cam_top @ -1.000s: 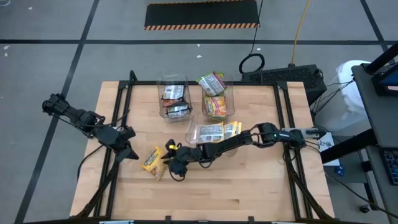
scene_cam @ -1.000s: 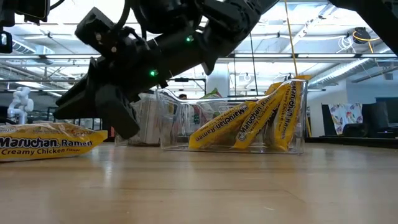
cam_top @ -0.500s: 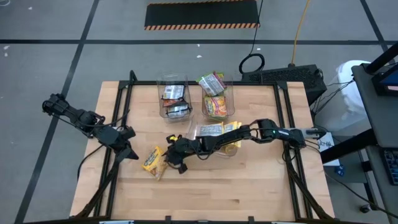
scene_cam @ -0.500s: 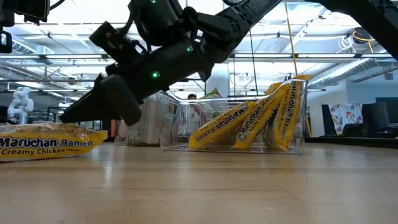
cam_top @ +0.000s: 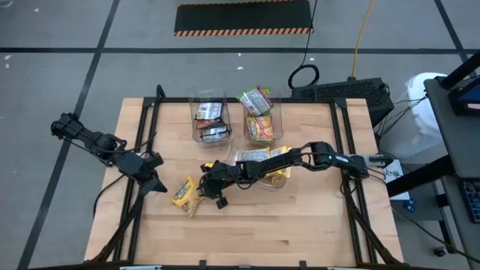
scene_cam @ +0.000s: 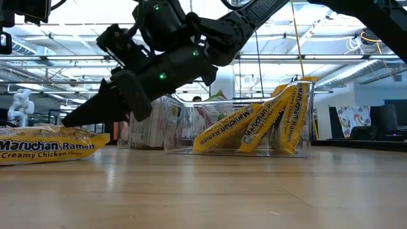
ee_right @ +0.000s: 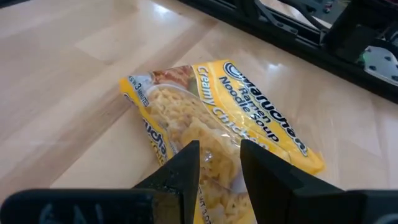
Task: Sort Maruchan noodles
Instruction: Put the yellow noodle pack into the bottom transparent bin
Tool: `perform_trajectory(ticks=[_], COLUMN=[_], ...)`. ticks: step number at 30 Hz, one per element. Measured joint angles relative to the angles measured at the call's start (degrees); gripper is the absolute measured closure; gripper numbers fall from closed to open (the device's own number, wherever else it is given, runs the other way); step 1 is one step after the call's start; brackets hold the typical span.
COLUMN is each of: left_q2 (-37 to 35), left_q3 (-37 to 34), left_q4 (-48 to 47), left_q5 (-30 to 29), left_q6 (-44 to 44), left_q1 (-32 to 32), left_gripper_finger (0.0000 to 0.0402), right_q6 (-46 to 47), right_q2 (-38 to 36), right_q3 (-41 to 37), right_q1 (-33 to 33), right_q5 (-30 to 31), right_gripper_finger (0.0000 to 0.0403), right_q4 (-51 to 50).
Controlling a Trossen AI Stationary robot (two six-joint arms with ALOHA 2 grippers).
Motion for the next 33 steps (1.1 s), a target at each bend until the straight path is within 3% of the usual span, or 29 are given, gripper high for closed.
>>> perform_trajectory(ticks=[8, 13, 33], left_q2=[0.00, 0.00, 0.00], left_q3=[0.00, 0.00, 0.00], left_q4=[0.00, 0.02, 0.52], left_q5=[0.00, -0.01, 0.88], left_q6=[-0.08, -0.23, -1.16], left_q1=[0.00, 0.00, -0.02], left_gripper_finger=[0.0376, 0.0376, 0.0376], right_q6=[-0.11, -1.13, 2.74], right_q2=[0.00, 0.00, 2.22], right_q3=[0.00, 0.00, 0.07], right_q1=[-0.30, -0.76, -1.46], right_q5=[0.33, 4.61, 1.55], right_gripper_finger=[0.0293, 0.0293, 0.0294], right_q4=[-3.37, -3.94, -4.94])
